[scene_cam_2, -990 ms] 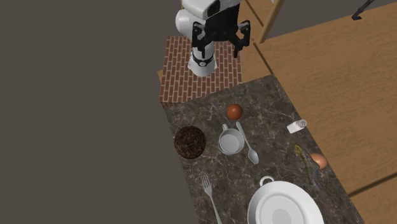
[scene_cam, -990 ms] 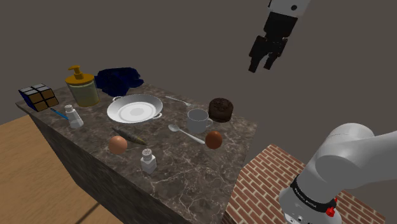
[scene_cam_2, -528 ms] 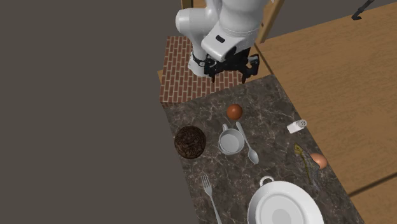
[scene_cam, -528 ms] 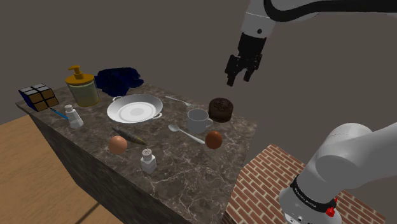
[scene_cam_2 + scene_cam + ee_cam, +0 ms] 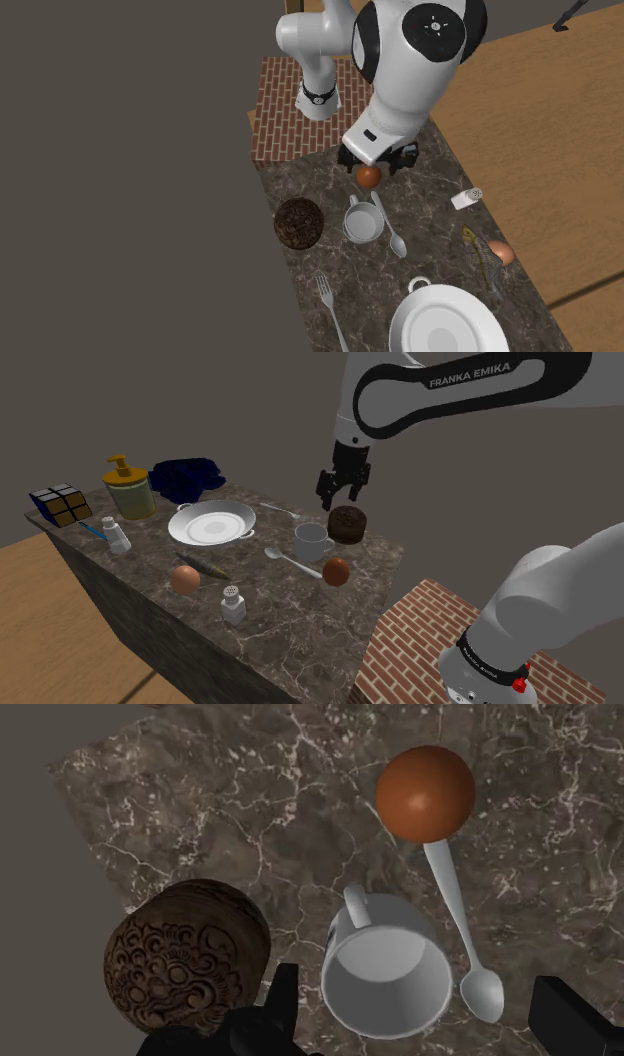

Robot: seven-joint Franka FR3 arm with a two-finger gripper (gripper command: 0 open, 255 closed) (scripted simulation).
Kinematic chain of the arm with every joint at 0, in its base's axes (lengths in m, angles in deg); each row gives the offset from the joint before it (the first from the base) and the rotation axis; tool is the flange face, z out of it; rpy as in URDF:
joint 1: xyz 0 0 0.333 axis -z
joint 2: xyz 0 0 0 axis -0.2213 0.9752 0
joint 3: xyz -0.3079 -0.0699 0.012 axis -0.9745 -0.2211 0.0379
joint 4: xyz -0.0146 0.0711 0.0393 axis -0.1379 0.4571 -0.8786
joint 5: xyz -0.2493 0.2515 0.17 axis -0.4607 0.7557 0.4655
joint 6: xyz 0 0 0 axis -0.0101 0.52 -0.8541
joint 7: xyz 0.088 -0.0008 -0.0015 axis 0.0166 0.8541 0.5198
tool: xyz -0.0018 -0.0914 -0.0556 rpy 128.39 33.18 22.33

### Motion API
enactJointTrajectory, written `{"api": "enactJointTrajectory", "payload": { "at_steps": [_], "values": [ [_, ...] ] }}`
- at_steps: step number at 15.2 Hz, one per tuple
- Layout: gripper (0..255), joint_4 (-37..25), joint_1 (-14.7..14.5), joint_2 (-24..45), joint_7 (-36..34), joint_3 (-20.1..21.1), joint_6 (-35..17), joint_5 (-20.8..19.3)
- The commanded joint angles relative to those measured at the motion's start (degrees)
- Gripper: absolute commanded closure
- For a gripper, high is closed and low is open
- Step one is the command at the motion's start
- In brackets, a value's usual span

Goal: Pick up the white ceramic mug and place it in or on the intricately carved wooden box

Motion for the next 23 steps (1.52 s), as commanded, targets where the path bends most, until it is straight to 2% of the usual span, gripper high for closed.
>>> {"api": "enactJointTrajectory", "payload": {
  "at_steps": [1, 6, 11, 18, 23],
  "values": [
    [0, -0.9, 0.0, 4.0, -2.2, 1.8, -2.9, -0.7],
    [0, -4.0, 0.5, 14.6, -7.0, 5.0, -9.2, -4.4],
    [0, -8.8, 0.4, 25.6, -12.5, 6.9, -13.6, -9.9],
    [0, -6.6, 0.3, 28.8, -13.8, 6.7, -18.7, -11.7],
    [0, -6.4, 0.3, 29.1, -13.9, 6.7, -19.1, -11.9]
  ]
}}
